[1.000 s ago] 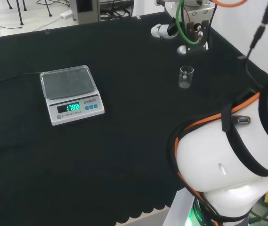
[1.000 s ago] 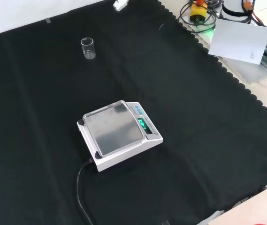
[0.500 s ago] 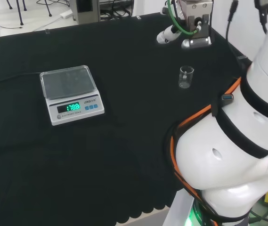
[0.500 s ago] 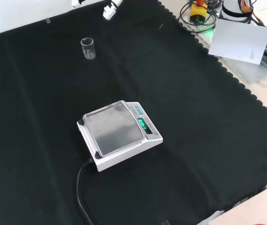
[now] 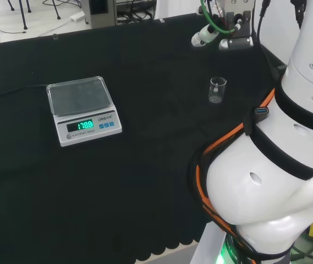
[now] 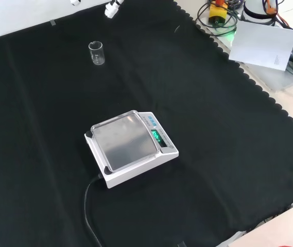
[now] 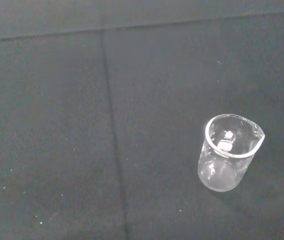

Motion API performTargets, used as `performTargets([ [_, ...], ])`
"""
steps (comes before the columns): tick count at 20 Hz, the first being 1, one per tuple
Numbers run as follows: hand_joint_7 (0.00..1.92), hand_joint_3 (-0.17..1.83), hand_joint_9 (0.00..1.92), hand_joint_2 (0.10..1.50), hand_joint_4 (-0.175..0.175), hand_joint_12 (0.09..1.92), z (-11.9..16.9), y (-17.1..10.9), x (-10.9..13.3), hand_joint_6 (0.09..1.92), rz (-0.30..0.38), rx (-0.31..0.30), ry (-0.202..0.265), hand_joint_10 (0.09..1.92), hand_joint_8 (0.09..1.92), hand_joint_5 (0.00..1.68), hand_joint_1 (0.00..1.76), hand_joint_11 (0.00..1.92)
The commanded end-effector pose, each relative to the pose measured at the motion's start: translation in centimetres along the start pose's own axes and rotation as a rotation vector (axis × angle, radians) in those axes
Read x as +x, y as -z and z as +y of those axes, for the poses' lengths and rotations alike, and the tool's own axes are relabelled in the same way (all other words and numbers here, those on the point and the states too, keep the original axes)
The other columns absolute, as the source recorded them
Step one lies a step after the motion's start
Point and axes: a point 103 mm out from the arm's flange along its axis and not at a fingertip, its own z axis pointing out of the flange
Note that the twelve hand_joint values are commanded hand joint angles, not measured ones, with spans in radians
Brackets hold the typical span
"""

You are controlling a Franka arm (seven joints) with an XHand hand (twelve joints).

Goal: Pick up the beaker.

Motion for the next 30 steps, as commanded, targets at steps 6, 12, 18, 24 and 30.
performTargets([
  [6, 0.07, -0.17, 0.11, 0.98, 0.004, 1.49, 2.3, -6.3, -2.0, 0.09, 0.074, 0.132, -0.004, 0.91, 0.7, 0.25, 0.76, 0.1],
  [12, 0.07, -0.17, 0.12, 0.98, 0.004, 1.48, 2.2, -6.7, -2.5, 0.09, 0.076, 0.123, 0.001, 0.91, 0.7, 0.26, 0.77, 0.11],
  [18, 0.09, -0.17, 0.14, 0.98, 0.003, 1.48, 2.4, -6.6, -2.6, 0.09, 0.089, 0.097, 0.02, 0.9, 0.7, 0.27, 0.77, 0.12],
  [24, 0.1, -0.17, 0.15, 0.98, 0.002, 1.47, 2.8, -6.9, -2.3, 0.09, 0.088, 0.101, 0.034, 0.9, 0.7, 0.28, 0.78, 0.12],
  [30, 0.1, -0.17, 0.16, 0.98, 0.0, 1.47, 3.9, -8.1, -2.0, 0.09, 0.102, 0.132, 0.033, 0.9, 0.7, 0.29, 0.78, 0.13],
])
